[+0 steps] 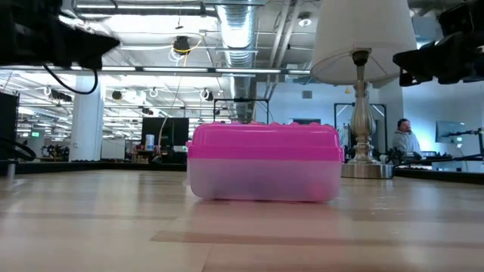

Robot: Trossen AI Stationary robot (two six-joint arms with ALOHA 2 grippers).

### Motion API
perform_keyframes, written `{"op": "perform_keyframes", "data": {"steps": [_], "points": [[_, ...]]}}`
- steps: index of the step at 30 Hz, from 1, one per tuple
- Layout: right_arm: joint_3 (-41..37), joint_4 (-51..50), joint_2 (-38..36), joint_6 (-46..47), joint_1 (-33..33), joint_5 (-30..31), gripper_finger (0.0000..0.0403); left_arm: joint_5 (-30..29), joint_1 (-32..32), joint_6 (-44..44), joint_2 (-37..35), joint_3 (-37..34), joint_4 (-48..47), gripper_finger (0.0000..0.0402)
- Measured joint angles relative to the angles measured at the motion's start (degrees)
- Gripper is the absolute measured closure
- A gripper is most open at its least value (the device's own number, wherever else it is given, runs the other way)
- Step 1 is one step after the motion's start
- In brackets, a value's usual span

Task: Pick & place school supplies into a supply box
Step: Return to Home Position

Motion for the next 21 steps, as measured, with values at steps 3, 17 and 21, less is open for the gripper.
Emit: {"op": "perform_keyframes", "data": {"steps": [3,17,21], "points": [[0.0,0.5,-0.6,-0.1,0.0,0.0,0.0403,6.0,2.6,2.0,0.0,0.1,2.1,0.0340],[0.0,-1.0,0.1,1.6,-0.1,5.7,0.0403,12.2,10.7,-2.5,1.3,-0.1,-5.1,0.0340],[0.0,-1.1,0.1,1.5,-0.1,6.0,0.0403,8.9,10.7,-6.7,2.4,-0.1,-5.4,0.0340]]}}
